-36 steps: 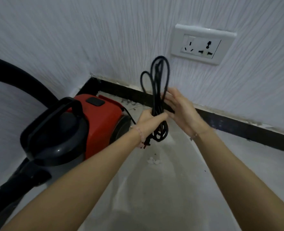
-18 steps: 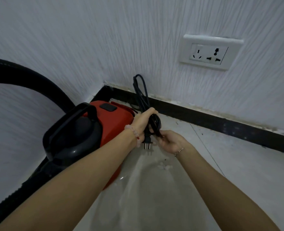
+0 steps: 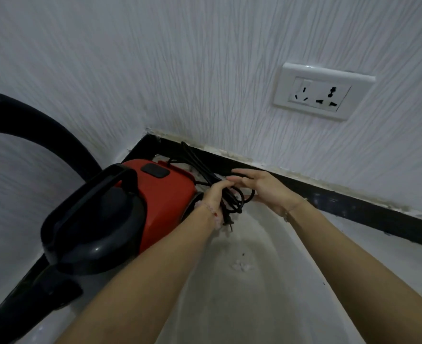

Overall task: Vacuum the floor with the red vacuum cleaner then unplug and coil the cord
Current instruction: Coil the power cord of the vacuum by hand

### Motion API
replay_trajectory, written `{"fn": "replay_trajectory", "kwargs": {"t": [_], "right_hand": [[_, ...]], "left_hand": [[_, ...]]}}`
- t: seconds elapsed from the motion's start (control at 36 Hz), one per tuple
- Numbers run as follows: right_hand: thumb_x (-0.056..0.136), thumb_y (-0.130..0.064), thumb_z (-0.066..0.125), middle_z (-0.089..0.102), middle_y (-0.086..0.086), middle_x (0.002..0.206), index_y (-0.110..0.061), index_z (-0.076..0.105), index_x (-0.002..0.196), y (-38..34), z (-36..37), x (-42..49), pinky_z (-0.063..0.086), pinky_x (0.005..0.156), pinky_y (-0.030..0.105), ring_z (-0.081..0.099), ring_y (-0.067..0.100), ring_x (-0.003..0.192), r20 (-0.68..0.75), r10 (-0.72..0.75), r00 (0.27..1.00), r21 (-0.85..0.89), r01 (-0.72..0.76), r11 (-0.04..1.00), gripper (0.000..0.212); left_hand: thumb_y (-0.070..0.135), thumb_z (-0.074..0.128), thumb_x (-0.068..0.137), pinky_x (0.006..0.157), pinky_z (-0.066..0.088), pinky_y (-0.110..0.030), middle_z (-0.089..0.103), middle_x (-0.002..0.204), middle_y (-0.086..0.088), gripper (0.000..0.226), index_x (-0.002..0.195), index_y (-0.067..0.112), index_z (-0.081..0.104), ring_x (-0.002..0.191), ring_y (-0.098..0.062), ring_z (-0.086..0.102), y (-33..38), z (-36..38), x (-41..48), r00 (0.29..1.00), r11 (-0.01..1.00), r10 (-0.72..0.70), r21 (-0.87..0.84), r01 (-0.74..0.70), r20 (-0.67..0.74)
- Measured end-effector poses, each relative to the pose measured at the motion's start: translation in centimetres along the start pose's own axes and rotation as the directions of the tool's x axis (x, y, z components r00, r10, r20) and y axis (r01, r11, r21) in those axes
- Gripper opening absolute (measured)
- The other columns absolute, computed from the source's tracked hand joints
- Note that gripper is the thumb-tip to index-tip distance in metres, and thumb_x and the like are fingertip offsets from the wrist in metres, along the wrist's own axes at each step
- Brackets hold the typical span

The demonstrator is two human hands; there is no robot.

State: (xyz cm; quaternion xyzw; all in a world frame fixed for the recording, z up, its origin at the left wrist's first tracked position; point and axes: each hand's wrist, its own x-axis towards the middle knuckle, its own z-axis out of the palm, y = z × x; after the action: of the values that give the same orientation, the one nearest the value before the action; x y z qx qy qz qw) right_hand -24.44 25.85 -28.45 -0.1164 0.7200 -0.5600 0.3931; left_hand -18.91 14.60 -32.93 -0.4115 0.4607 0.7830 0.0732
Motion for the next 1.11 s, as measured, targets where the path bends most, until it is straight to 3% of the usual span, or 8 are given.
{"fn": "replay_trajectory", "kwargs": {"t": [0.17, 0.25, 0.36, 0.5, 0.64, 0.78, 1.03, 1.11], "right_hand": [[0.097, 0.005, 0.036, 0.056, 0.003, 0.13, -0.01, 0.056, 0.129, 1.1, -0.8, 1.7, 0.035, 0.096, 0.014, 0.047, 0.011, 0.124, -0.059, -0.134, 0.989, -0.327, 0.108, 0.939, 0.042], [0.093, -0.002, 0.045, 0.052, -0.01, 0.119, -0.023, 0.054, 0.129, 1.7, -0.7, 2.4, 0.04, 0.09, 0.009, 0.05, 0.005, 0.114, -0.01, -0.124, 0.992, -0.416, 0.109, 0.903, 0.042], [0.076, -0.031, 0.063, 0.034, 0.006, 0.142, -0.023, 0.024, 0.148, 3.2, 0.3, 3.9, 0.038, 0.107, 0.039, 0.037, 0.025, 0.131, 0.023, -0.031, 0.999, -0.726, 0.039, 0.686, 0.083], [0.082, -0.036, 0.064, 0.016, 0.003, 0.152, -0.018, 0.01, 0.152, 4.6, 0.9, 4.8, 0.029, 0.112, 0.037, 0.022, 0.026, 0.137, 0.038, -0.139, 0.99, -0.843, 0.107, 0.528, 0.09], [0.08, -0.031, 0.07, 0.022, 0.008, 0.156, -0.006, 0.019, 0.149, 6.2, 0.7, 5.4, 0.02, 0.114, 0.027, 0.026, 0.023, 0.142, 0.058, -0.272, 0.961, -0.824, 0.2, 0.53, 0.089], [0.087, -0.025, 0.065, 0.03, 0.011, 0.151, -0.005, 0.026, 0.148, 7.3, 1.1, 5.3, 0.039, 0.102, 0.03, 0.04, 0.023, 0.134, -0.018, -0.376, 0.926, -0.804, 0.21, 0.556, 0.075], [0.079, -0.026, 0.073, 0.035, 0.017, 0.144, -0.001, 0.024, 0.147, 7.2, 2.3, 5.4, 0.037, 0.105, 0.035, 0.042, 0.029, 0.13, -0.167, -0.27, 0.948, -0.687, 0.084, 0.722, 0.088], [0.075, -0.024, 0.073, 0.037, 0.015, 0.135, -0.005, 0.031, 0.144, 7.2, 2.5, 4.9, 0.043, 0.098, 0.036, 0.049, 0.031, 0.12, -0.186, -0.221, 0.957, -0.653, 0.047, 0.756, 0.083]], "left_hand": [[0.02, 0.059, 0.084, 0.074, 0.05, -0.031, 0.064, 0.088, -0.005, 0.01, 0.087, 0.012, 0.064, 0.083, -0.018, 0.061, -0.3, 0.5, 2.1, 0.996, 0.957, -0.008, -0.289, 0.033, 0.086], [0.029, 0.061, 0.084, 0.076, 0.051, -0.033, 0.065, 0.089, -0.007, 0.021, 0.09, 0.01, 0.066, 0.081, -0.021, 0.062, -0.1, 0.9, 2.9, 0.995, 0.952, -0.054, -0.295, 0.075, 0.078], [0.034, 0.063, 0.084, 0.079, 0.051, -0.036, 0.065, 0.095, -0.012, 0.027, 0.092, 0.008, 0.066, 0.089, -0.027, 0.062, 0.3, 1.3, 3.8, 0.991, 0.952, -0.131, -0.281, 0.124, -0.004], [0.042, 0.068, 0.075, 0.055, 0.054, -0.029, 0.064, 0.117, -0.014, 0.058, 0.124, 0.011, 0.057, 0.1, -0.028, 0.064, 0.0, 1.1, 5.8, 0.981, 0.958, -0.127, -0.274, 0.083, -0.147], [0.033, 0.071, 0.074, 0.055, 0.05, -0.026, 0.062, 0.117, -0.015, 0.06, 0.126, 0.009, 0.054, 0.098, -0.028, 0.063, 0.0, 1.2, 5.9, 0.962, 0.959, -0.091, -0.284, 0.014, -0.259], [0.02, 0.062, 0.082, 0.06, 0.054, -0.031, 0.063, 0.089, -0.012, 0.017, 0.093, 0.007, 0.058, 0.073, -0.026, 0.062, 1.0, 2.2, 5.7, 0.939, 0.955, -0.133, -0.296, 0.035, -0.317], [0.026, 0.037, 0.1, 0.106, 0.04, -0.037, 0.047, 0.139, -0.018, 0.047, 0.136, -0.004, 0.038, 0.129, -0.03, 0.046, 2.5, 2.1, 4.8, 0.95, 0.986, -0.154, 0.019, 0.165, -0.27], [0.023, 0.04, 0.097, 0.089, 0.048, -0.035, 0.05, 0.137, -0.02, 0.044, 0.134, -0.001, 0.042, 0.122, -0.033, 0.053, 1.9, 2.3, 4.4, 0.951, 0.993, -0.071, 0.066, 0.095, -0.302]]}}
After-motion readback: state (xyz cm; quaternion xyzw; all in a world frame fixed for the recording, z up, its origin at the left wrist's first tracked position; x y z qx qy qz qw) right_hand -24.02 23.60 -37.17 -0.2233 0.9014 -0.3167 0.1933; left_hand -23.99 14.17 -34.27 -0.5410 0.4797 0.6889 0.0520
